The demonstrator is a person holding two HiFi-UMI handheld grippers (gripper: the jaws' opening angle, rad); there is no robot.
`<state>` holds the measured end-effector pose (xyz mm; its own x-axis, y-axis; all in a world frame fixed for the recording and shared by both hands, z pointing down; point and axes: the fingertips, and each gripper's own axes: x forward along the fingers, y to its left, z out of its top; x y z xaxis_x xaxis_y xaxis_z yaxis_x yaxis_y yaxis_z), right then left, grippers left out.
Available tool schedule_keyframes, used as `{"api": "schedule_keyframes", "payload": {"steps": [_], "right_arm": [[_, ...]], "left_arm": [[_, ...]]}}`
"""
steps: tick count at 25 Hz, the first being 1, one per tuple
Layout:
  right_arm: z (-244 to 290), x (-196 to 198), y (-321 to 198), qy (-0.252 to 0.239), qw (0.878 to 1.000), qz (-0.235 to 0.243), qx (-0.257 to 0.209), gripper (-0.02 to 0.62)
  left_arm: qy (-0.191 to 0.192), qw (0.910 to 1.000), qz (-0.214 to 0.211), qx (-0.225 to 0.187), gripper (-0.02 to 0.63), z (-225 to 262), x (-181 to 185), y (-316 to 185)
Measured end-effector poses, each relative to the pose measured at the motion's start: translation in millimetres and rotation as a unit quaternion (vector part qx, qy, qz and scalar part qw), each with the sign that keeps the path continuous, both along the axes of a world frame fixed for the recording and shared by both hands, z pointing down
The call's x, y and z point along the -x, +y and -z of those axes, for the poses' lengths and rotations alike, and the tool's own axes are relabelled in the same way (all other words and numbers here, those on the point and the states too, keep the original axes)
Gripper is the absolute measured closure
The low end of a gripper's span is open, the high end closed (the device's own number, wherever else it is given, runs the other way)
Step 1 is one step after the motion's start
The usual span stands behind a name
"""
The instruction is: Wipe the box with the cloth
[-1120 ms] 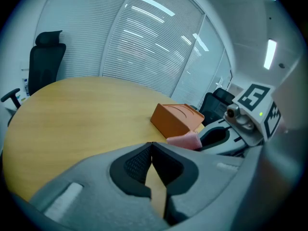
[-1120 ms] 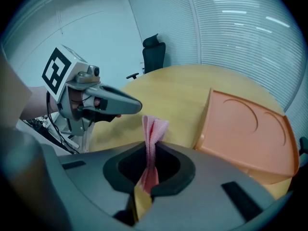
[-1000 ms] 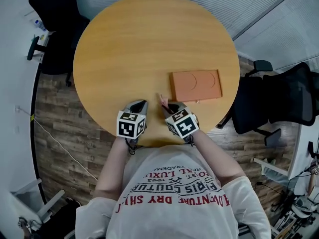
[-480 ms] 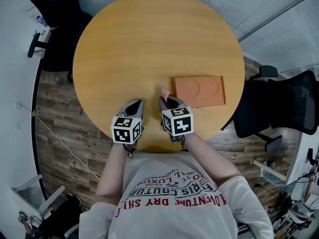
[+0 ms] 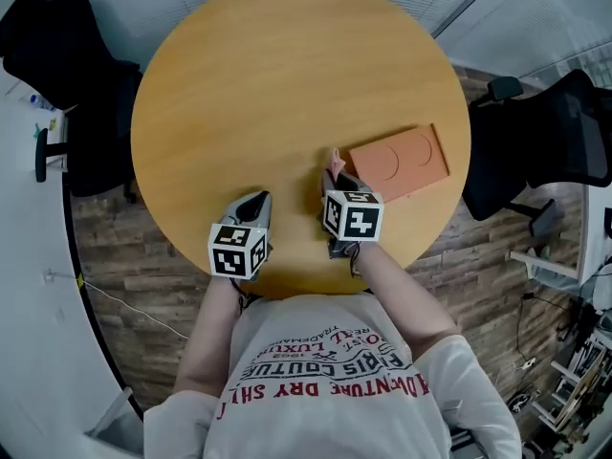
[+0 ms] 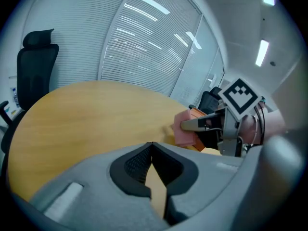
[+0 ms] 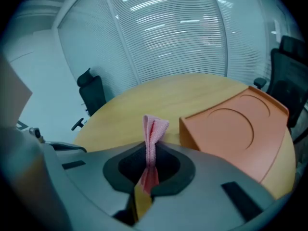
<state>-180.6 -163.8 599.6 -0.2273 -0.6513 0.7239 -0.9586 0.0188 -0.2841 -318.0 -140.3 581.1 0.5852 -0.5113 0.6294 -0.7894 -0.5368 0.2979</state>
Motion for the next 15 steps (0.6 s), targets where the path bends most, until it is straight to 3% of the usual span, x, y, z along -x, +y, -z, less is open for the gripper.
{"api": "schedule_keyframes", "payload": {"steps": [5,15], "right_arm": [[-9.1,-19.8,-6.9,0.004,0.997,-0.076,0.011,0.562],[-11.9,-29.7,-0.3,-0.007,0.992,-0.125,0.022,0.563]], "left_arm": [[0.005,0.9994,-0.034,0.008,0.597,-2.7,6.0,-4.7],[0.016,0.9976,-0.066,0.01,0.597,-5.1,-7.1,-9.1]]}}
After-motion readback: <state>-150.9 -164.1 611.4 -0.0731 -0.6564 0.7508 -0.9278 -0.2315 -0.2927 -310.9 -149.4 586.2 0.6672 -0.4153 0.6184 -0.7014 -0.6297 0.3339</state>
